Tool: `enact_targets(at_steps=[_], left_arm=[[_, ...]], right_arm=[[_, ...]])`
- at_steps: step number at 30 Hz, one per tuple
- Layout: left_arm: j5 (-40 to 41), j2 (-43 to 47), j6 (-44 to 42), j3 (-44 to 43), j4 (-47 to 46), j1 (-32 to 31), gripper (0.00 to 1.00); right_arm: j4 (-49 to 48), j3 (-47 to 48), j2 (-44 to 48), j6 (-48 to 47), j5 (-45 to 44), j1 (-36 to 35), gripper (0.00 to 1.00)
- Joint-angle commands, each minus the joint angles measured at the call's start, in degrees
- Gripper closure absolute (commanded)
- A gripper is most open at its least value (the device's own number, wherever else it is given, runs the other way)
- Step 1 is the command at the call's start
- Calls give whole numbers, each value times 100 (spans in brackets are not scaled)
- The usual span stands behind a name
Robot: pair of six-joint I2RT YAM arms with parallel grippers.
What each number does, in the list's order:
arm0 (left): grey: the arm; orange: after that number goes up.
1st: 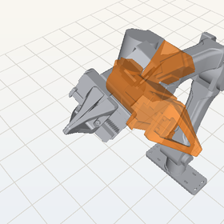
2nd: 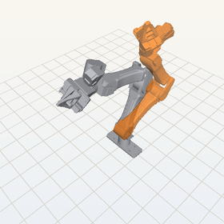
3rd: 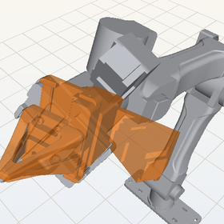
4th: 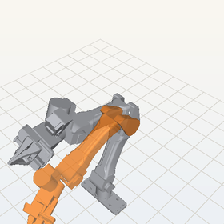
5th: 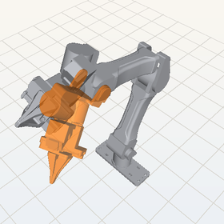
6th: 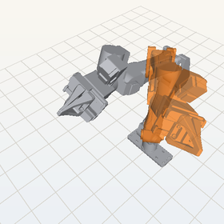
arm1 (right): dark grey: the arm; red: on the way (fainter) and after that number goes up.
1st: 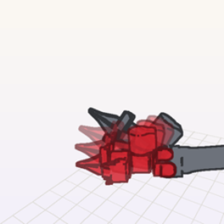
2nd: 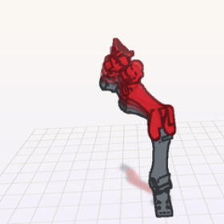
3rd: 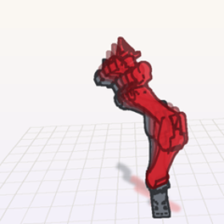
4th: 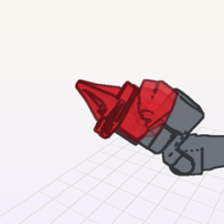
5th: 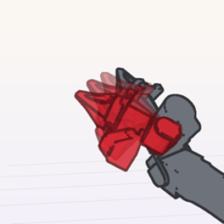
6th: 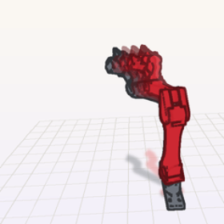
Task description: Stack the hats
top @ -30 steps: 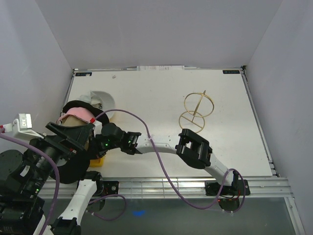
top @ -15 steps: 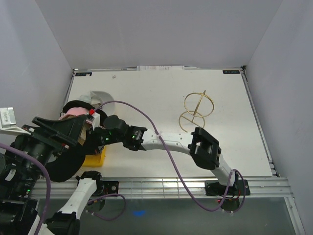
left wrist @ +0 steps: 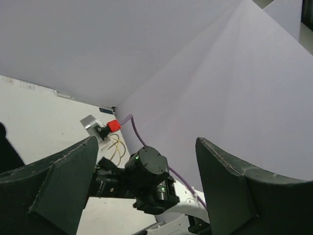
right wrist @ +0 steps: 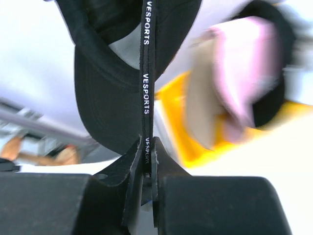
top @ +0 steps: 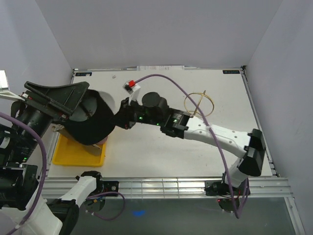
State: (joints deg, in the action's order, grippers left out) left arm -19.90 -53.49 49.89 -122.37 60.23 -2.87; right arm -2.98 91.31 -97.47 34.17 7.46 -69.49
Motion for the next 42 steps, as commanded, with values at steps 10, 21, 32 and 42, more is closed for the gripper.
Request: enact_targets(at_steps=[10,21,32,42], left_arm=[[-1366,-162,1444,1790,-2699,-38,9],[-1631,190,1471,3719,-3491,-38,9],[-1771,383,1260,4555,-3772,-38,9],[-1956,270,1155,5170,-4142,-38,9]], right_arm=[[3132,-563,3725,-1570,-4816,1157,92],[5281,361,3631,-2546,-8611,1157,92],[-3064,-2063,4034,-10642,-9817,1280,92],[-3068,-2214,3727,-10940,-9878,1333,92]])
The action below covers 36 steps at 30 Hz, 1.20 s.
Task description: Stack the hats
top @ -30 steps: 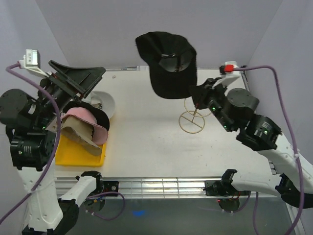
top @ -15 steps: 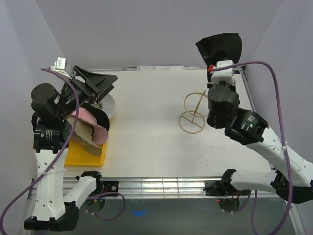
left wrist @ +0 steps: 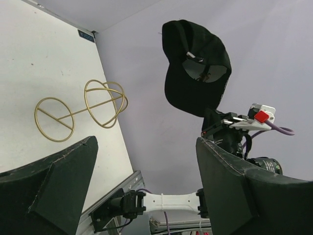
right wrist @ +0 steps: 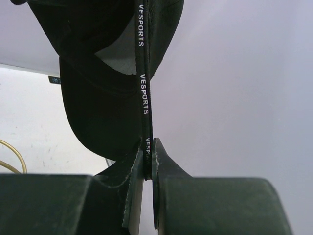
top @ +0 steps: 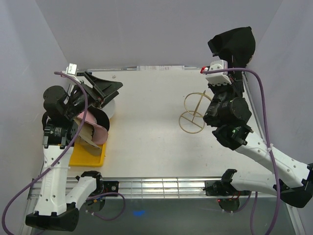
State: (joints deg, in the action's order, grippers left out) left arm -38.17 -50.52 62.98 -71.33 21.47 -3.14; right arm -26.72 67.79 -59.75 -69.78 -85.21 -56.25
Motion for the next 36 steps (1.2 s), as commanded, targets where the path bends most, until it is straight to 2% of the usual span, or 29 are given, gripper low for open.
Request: enact_targets(at_steps=[1,19,36], left_arm=[[-138,-37,-163,93,-284,-12,8],[-199,-10,-234,427,-398,-20,8],[-243,-45,-339,576,-381,-20,8]], right_arm=[[-694,121,-142,-615,-602,9,92],[-1204,-767,-1012,-1723,-690,-26,92],[-448,-1206,-1698,-1407,-576,-299,92]])
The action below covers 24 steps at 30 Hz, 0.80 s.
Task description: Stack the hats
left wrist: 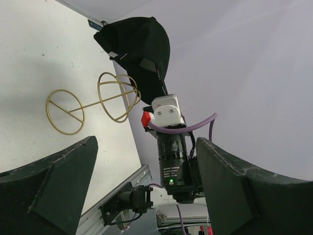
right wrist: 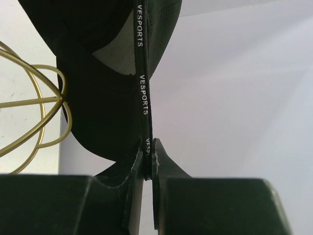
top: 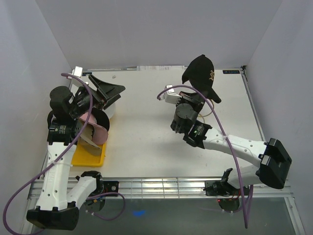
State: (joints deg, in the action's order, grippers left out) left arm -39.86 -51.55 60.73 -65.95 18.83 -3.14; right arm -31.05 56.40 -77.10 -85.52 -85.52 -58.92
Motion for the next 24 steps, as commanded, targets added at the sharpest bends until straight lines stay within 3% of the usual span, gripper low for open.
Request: enact_targets(at_steps=[1,24], left_arm=[[-75,57,-123,39,-116,-20,9],[-22,-4,-298,355,-64,-12,9]], right_arm=[[-15,-103,46,175,-545,-32,92],[-288,-1359,55,729,-659,-322,92]])
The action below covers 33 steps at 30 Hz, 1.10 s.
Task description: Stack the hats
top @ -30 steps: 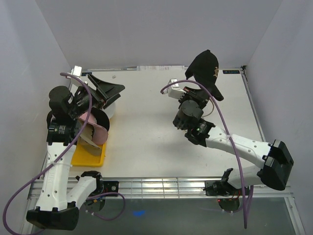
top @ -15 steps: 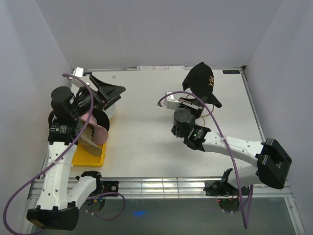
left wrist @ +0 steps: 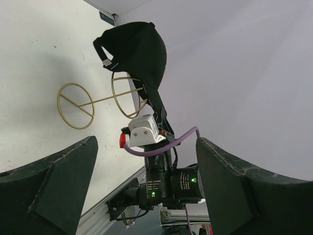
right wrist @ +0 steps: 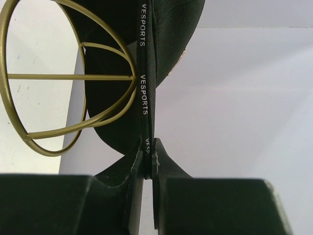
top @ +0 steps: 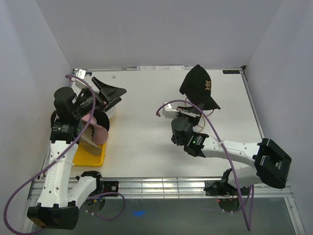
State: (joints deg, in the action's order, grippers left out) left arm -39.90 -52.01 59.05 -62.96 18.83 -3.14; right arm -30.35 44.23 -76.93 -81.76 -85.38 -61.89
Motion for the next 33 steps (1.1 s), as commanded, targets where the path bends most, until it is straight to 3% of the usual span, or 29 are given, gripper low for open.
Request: enact_targets(at_steps=[1,11,16,23,28,33], left_arm=[[-18,42,-130,73,-46,-20,9],[26,24,-227,231,-20,-12,9],[35,24,-262,310,-11,-20,9],[53,15,-297,389,-11,-20,9],[70,24,-324,425,7,-20,9],[61,33,-394,399,86,-20,9]], right_arm=[[-384,-186,29,379,-690,-42,92],[-1042,-661,-59,406,-769,-43,92],[-1727,-836,-138,-6,-813,-86,92],[-3764,-1170,-726,-1446,-866,-253,92],[-6792,-1022,-1472,-3414,-1068,-403,92],[-7116,-854,-1729,-3883,-1173,-473,92]])
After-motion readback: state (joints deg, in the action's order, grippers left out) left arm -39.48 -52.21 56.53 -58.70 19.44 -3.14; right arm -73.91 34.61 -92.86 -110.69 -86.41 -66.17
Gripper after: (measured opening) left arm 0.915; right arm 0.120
